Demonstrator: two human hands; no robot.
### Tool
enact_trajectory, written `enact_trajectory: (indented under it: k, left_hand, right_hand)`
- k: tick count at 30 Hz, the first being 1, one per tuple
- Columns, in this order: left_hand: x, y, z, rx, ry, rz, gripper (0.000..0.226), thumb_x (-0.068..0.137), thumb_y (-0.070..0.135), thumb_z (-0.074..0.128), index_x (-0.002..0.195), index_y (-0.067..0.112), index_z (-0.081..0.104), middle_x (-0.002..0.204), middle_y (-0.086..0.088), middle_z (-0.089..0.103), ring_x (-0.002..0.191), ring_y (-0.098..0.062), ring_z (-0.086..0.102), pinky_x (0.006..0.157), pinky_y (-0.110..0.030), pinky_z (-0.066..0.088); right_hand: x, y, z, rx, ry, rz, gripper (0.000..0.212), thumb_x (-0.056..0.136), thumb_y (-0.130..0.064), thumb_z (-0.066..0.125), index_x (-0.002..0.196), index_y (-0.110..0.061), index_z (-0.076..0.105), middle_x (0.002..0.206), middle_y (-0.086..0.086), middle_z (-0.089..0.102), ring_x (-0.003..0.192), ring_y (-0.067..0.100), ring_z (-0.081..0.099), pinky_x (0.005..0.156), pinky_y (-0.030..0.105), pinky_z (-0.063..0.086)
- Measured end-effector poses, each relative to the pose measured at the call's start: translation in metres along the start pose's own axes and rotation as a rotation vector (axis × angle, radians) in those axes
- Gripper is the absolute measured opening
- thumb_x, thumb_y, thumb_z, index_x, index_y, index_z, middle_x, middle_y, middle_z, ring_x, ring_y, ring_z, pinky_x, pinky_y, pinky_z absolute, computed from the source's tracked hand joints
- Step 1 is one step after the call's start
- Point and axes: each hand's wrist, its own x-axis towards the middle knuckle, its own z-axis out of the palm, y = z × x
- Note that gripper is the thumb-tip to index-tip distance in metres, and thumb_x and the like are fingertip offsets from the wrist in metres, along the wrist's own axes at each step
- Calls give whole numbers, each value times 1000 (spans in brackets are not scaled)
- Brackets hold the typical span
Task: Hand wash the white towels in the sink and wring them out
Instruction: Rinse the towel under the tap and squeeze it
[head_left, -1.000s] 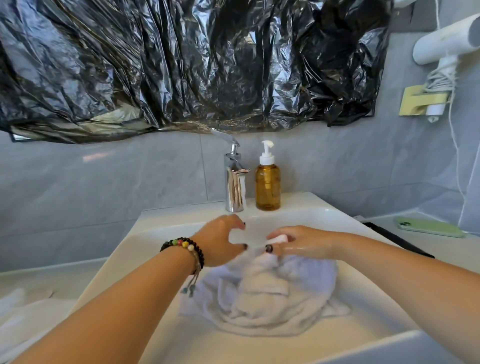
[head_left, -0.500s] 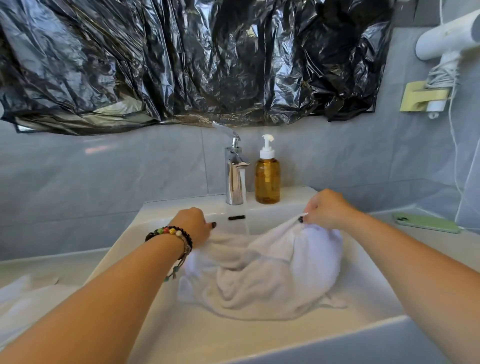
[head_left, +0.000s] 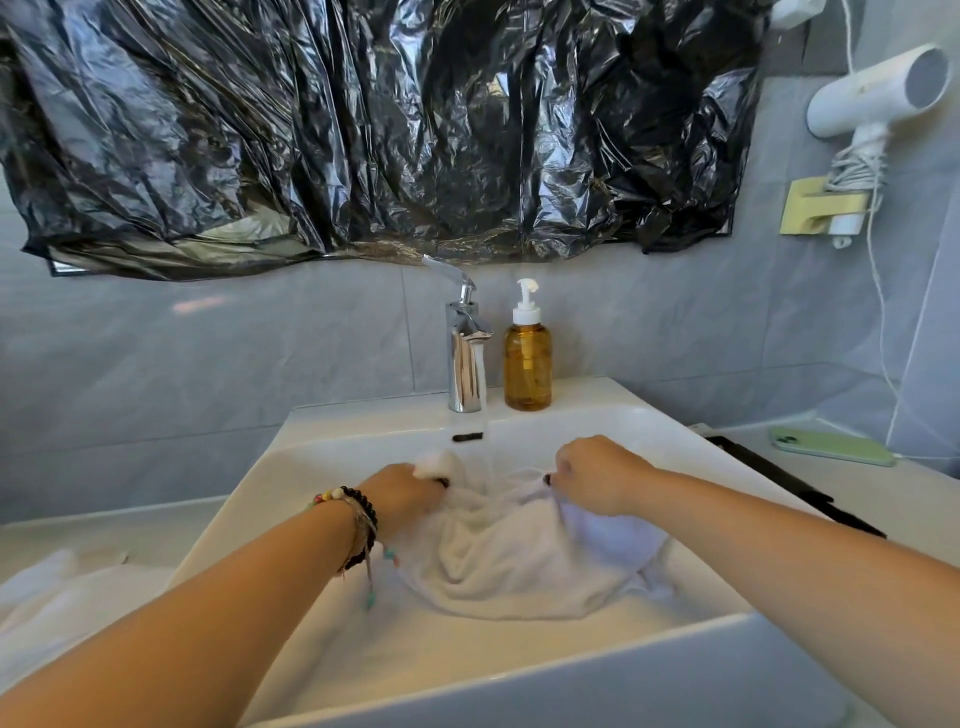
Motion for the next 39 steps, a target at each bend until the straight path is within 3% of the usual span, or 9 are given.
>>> enact_trajectory:
  k: [4, 10, 14, 17, 19, 22, 25, 28, 39]
  left_hand:
    - [2, 6, -22, -274, 222, -20, 25, 97, 25, 54, 97, 3, 66, 98, -20, 68, 89, -31, 63, 79, -37, 48]
    - [16, -27, -59, -681, 376, -171, 46, 82, 38, 69, 113, 5, 62, 106, -19, 69, 95, -39, 68, 89, -54, 56]
    - [-21, -30, -48, -539, 31, -262, 30, 89, 24, 73, 106, 7, 56, 90, -13, 58, 75, -26, 54, 65, -32, 45]
    - [-18, -33, -33, -211, -33, -262, 63, 84, 25, 77, 136, 9, 44, 105, -10, 59, 82, -27, 58, 71, -35, 49]
    - [-23, -24, -23, 57, -69, -281, 58, 93, 28, 66, 141, 6, 40, 124, -10, 57, 97, -25, 63, 77, -29, 52]
    - [-22, -23, -19, 50, -139, -330, 25, 94, 23, 61, 77, 6, 56, 57, -6, 51, 51, -19, 50, 55, -22, 42]
    - [-19, -26, -20, -242, -121, -326, 16, 82, 20, 65, 84, 6, 55, 77, -15, 63, 76, -28, 60, 82, -38, 56]
    - [-18, -20, -18, -530, -79, -263, 18, 95, 18, 58, 106, 4, 57, 110, -22, 68, 98, -39, 67, 74, -51, 58]
    - [-26, -3, -2, -521, -3, -38, 36, 61, -11, 61, 85, 8, 42, 83, -15, 52, 73, -29, 57, 62, -36, 51]
  right_hand:
    - [-12, 14, -45, 693, 345, 147, 23, 82, -12, 62, 63, -8, 50, 56, 13, 58, 46, 16, 63, 51, 25, 50]
    - [-16, 48, -59, 1068, 507, 380, 14, 86, -6, 66, 78, 3, 58, 66, 18, 60, 55, 25, 60, 49, 29, 57]
    - [-18, 43, -28, 659, 169, 448, 52, 76, -36, 80, 109, -6, 54, 104, 16, 56, 84, 26, 59, 73, 34, 50]
    - [-25, 27, -13, 137, -33, 212, 99, 66, -61, 75, 148, -32, 27, 145, 5, 34, 131, 29, 39, 101, 40, 41]
    - [-30, 18, -7, -59, -197, 65, 65, 76, -63, 65, 131, -31, 49, 127, -4, 51, 118, 24, 48, 95, 37, 40]
    - [-35, 11, -8, -342, -134, -102, 35, 89, -52, 56, 71, -23, 52, 77, -5, 51, 78, 18, 48, 84, 34, 34]
    - [-52, 3, -18, -217, 12, -247, 38, 88, -42, 62, 63, -14, 56, 77, 7, 58, 73, 22, 50, 73, 34, 40]
    - [-80, -17, -29, 91, -286, -265, 42, 85, -46, 65, 64, -9, 66, 67, 6, 58, 63, 14, 49, 60, 30, 41]
    - [-17, -46, 21, 277, -337, 280, 35, 77, -46, 69, 91, -15, 64, 93, 4, 68, 87, 19, 66, 76, 30, 54]
